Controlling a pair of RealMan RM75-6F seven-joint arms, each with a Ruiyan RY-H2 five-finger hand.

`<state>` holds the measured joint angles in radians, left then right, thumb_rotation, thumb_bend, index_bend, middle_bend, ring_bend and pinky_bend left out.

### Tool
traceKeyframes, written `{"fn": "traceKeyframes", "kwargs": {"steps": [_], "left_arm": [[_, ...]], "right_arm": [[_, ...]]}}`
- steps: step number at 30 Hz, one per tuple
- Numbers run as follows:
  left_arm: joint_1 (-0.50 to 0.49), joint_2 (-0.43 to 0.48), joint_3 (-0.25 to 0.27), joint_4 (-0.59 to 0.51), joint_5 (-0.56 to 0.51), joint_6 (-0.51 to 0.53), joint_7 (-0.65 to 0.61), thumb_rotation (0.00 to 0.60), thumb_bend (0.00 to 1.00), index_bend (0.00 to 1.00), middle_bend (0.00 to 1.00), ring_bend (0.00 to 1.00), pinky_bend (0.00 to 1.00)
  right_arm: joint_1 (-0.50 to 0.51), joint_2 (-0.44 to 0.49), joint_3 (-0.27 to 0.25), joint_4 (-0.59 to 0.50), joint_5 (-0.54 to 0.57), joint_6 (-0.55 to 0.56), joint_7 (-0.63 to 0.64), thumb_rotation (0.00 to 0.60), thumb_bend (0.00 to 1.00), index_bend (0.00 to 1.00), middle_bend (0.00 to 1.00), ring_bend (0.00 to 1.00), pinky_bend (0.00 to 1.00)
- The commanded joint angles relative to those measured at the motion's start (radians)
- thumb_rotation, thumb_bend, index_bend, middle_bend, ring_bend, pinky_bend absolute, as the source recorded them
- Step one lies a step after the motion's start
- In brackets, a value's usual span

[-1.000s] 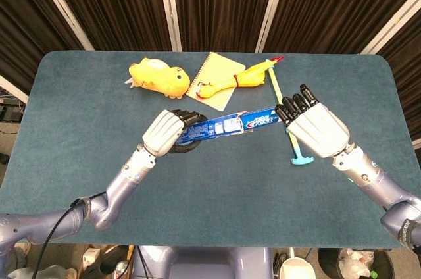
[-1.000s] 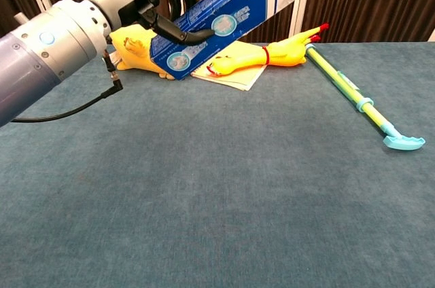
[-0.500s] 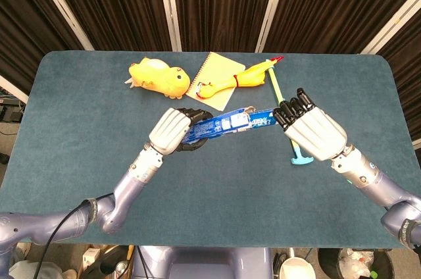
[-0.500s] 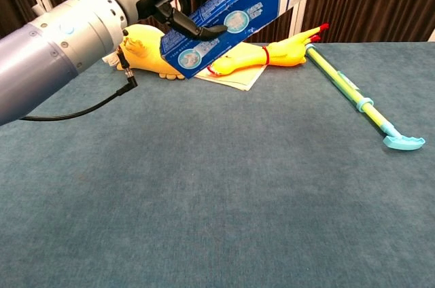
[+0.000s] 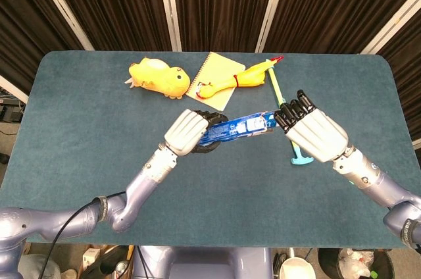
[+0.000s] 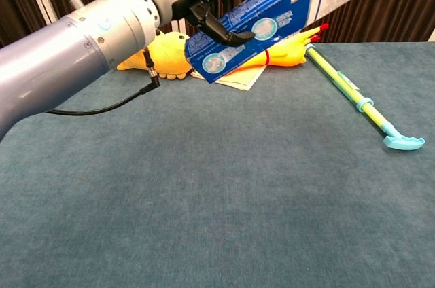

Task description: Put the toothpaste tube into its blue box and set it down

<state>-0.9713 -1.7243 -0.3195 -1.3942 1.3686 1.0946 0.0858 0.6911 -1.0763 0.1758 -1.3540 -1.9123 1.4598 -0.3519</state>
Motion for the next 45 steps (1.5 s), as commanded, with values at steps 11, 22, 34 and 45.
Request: {"fn": "traceKeyframes", "kwargs": {"steps": [11, 22, 34, 45], "left_arm": [[-0.03, -0.07, -0.016, 0.066, 0.044, 0.058, -0.017, 0.6, 0.48, 0.46, 0.59, 0.56, 0.62], [-0.064, -0.134, -0.029, 0.145, 0.057, 0.075, -0.047, 0.6, 0.48, 0.46, 0.6, 0.56, 0.62], [-0.107, -0.233, -0.055, 0.269, 0.076, 0.122, -0.102, 0.6, 0.48, 0.46, 0.6, 0.56, 0.62], [-0.121, -0.273, -0.062, 0.337, 0.099, 0.173, -0.166, 0.6, 0.48, 0.46, 0.59, 0.56, 0.62]], "right_arm": [[-0.004, 0.005, 0.0, 0.011, -0.003, 0.023, 0.021, 0.6, 0.45, 0.75, 0.69, 0.57, 0.41], [-0.008, 0.019, 0.007, 0.008, -0.003, 0.043, 0.024, 0.6, 0.45, 0.75, 0.69, 0.57, 0.41], [-0.013, 0.025, 0.015, 0.027, -0.023, 0.084, 0.009, 0.6, 0.45, 0.54, 0.63, 0.44, 0.37], [-0.037, -0.003, 0.035, 0.069, -0.001, 0.151, 0.008, 0.6, 0.43, 0.31, 0.51, 0.29, 0.27]]}}
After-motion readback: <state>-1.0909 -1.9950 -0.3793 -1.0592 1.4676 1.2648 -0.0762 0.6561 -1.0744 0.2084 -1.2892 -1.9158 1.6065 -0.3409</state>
